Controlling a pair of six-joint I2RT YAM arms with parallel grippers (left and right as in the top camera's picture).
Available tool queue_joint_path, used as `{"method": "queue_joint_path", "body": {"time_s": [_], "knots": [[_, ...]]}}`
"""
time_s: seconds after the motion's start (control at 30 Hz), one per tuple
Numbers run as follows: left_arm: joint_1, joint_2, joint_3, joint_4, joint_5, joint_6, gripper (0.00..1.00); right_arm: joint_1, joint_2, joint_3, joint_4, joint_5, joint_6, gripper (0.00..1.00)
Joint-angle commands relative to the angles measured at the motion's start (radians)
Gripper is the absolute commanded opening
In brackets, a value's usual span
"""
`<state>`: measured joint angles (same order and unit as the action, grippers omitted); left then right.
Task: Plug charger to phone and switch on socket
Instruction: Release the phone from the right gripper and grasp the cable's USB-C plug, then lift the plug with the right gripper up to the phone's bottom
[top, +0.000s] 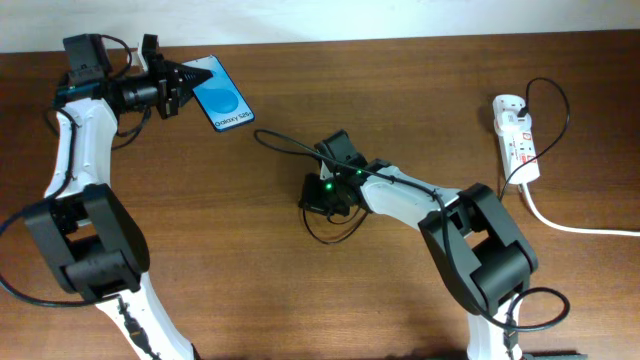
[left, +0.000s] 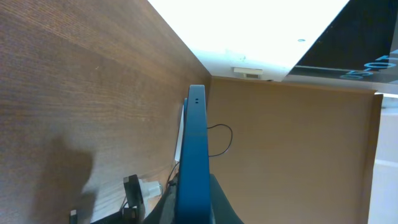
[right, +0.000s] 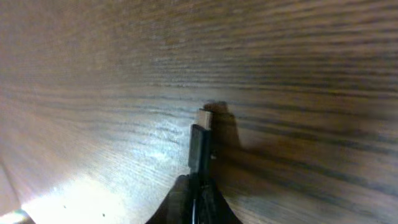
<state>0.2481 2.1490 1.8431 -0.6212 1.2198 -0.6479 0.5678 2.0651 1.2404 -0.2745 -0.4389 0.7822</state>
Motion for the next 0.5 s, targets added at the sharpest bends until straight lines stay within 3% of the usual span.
{"method": "queue_joint_path", "body": {"time_s": [0.0, 0.17, 0.27, 0.47], "knots": [[-0.006, -0.004, 0.01, -0.002, 0.031, 0.04, 0.0, 0.007, 0.024, 0.008, 0.014, 0.014, -0.008, 0.06], [-0.021, -0.004, 0.01, -0.002, 0.053, 0.068, 0.0, 0.007, -0.062, 0.011, 0.023, -0.092, -0.176, 0.04], [-0.028, -0.004, 0.01, -0.002, 0.088, 0.078, 0.0, 0.005, -0.264, 0.011, 0.001, -0.183, -0.308, 0.04], [-0.06, -0.004, 0.01, 0.022, 0.282, 0.15, 0.0, -0.032, -0.576, 0.01, -0.145, -0.291, -0.349, 0.04]]}}
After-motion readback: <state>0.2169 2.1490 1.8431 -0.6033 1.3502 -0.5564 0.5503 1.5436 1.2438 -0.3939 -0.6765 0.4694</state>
